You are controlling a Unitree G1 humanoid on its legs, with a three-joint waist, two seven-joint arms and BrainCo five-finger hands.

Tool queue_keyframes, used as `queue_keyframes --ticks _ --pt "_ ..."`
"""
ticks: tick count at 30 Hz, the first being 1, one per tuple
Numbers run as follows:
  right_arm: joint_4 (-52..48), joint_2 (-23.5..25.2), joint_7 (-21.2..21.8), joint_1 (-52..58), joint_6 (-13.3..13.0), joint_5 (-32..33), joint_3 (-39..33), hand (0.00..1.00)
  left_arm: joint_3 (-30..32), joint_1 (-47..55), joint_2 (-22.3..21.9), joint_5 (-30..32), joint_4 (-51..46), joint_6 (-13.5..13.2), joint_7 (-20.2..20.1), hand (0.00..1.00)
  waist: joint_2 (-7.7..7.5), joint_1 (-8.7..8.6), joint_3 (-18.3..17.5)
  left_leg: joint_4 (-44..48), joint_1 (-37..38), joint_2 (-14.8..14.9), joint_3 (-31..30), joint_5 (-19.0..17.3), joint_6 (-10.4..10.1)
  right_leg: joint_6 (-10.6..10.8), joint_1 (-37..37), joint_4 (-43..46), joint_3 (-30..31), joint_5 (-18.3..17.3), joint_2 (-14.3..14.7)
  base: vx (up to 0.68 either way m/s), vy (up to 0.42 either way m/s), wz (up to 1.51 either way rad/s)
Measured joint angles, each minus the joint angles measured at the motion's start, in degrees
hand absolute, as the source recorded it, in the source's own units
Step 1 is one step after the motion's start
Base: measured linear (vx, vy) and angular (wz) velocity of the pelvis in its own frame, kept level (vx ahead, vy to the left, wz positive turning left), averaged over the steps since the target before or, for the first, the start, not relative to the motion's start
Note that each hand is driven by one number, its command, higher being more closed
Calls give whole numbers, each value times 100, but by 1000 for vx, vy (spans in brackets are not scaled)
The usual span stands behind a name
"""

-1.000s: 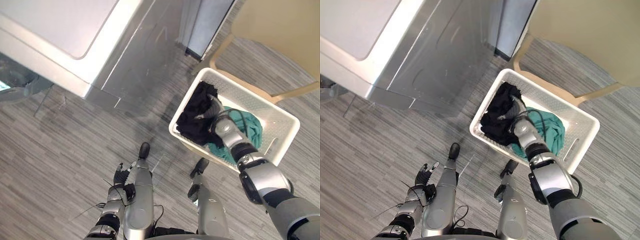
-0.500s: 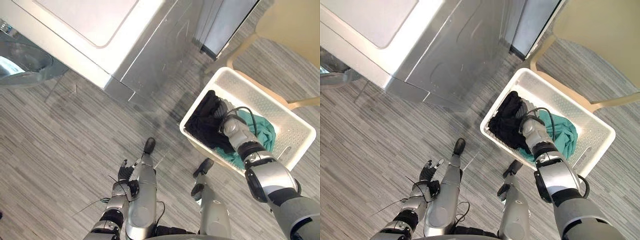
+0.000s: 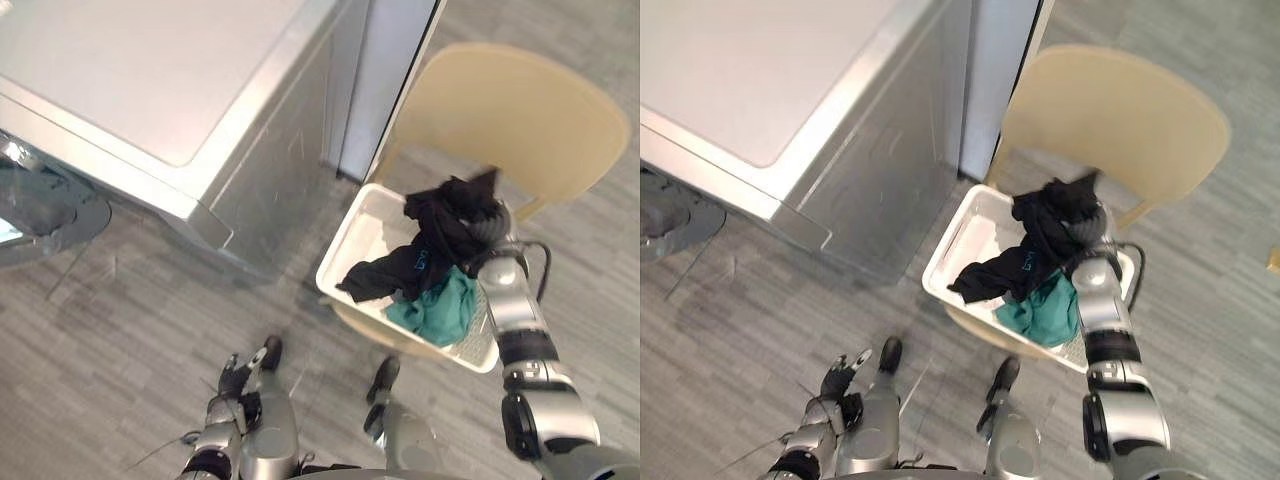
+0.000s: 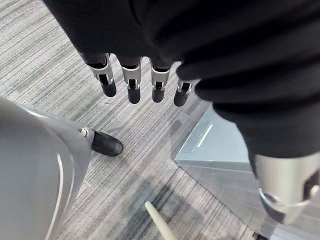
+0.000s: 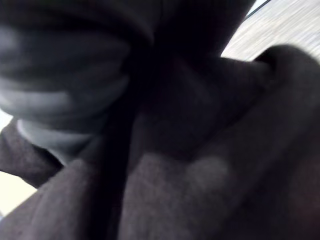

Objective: Pick up the laundry basket with both hands and put the clothes into the washing machine.

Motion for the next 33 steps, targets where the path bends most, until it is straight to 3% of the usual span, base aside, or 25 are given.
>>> queue_keyframes --ticks 3,7,8,11,17,19,22,24,27,29,31,33 --pt "-600 181 -210 470 -31 500 -483 100 890 398 -7 -23 16 71 -13 0 -33 -113 -547 -111 335 -12 130 -7 0 23 293 -152 47 8 1 50 -13 -14" --pt "-1395 205 -336 875 -68 785 -928 100 2016 619 -113 -560 -304 79 22 0 122 -125 -1001 -289 553 37 273 -18 8 59 386 -269 175 34 60 -7 -17 -15" --pt "-1630 261 -341 953 -71 857 -1132 100 2385 733 -187 -942 -849 83 52 0 162 -160 -1090 -306 677 37 315 -29 15 75 514 -345 196 51 68 -28 -7 -6" --pt "-2227 385 -373 1156 -125 920 -1413 100 2907 973 -350 -1316 -2449 -49 340 0 244 -208 -1396 -339 757 38 403 -49 20 69 535 -380 250 68 71 -32 -5 -12" --pt "-3089 487 -563 1164 -410 978 -1414 100 3146 773 -387 -1113 -5291 -495 1142 0 418 -262 -1602 -395 1079 40 762 -67 32 56 585 -379 610 151 76 -30 6 -31" --pt "-3415 496 -584 1161 -524 981 -1351 100 2779 463 -382 -508 -6458 -596 1512 0 479 -273 -1649 -388 1226 36 927 -109 45 56 621 -379 771 169 79 -43 13 -32" --pt "-3820 495 -582 1137 -671 989 -1151 100 1927 77 -264 352 -7558 -669 1658 0 528 -394 -1681 -372 1309 32 1049 -132 45 55 620 -379 901 196 87 -50 9 -23" --pt "-3878 493 -579 1023 -781 1047 -987 100 1488 -89 -135 714 -7744 -774 1643 0 562 -441 -1700 -374 1385 36 1155 -149 42 51 619 -379 998 210 101 -43 6 -31" --pt "-3959 486 -567 772 -938 1296 -722 100 607 -434 -11 794 -7692 -895 1447 0 624 -581 -1740 -346 1517 53 1352 -215 30 41 622 -379 1212 239 138 -40 7 -35" --pt "-4081 462 -564 659 -1005 1403 -605 100 -212 -682 140 763 -7348 -928 1114 0 626 -587 -1739 -276 1570 94 1478 -277 12 18 612 -379 1327 258 190 -37 0 -30" --pt "-4079 427 -561 309 -1059 1617 -468 100 -1098 -995 331 660 -6848 -881 532 0 634 -677 -1735 -263 1587 107 1586 -298 5 7 569 -380 1438 266 215 -39 -5 -26" --pt "-4079 414 -562 78 -1118 1728 -287 100 -1556 -1233 351 657 -6505 -859 272 0 641 -755 -1733 -266 1593 106 1653 -299 5 -5 516 -379 1502 287 225 -12 0 -20"
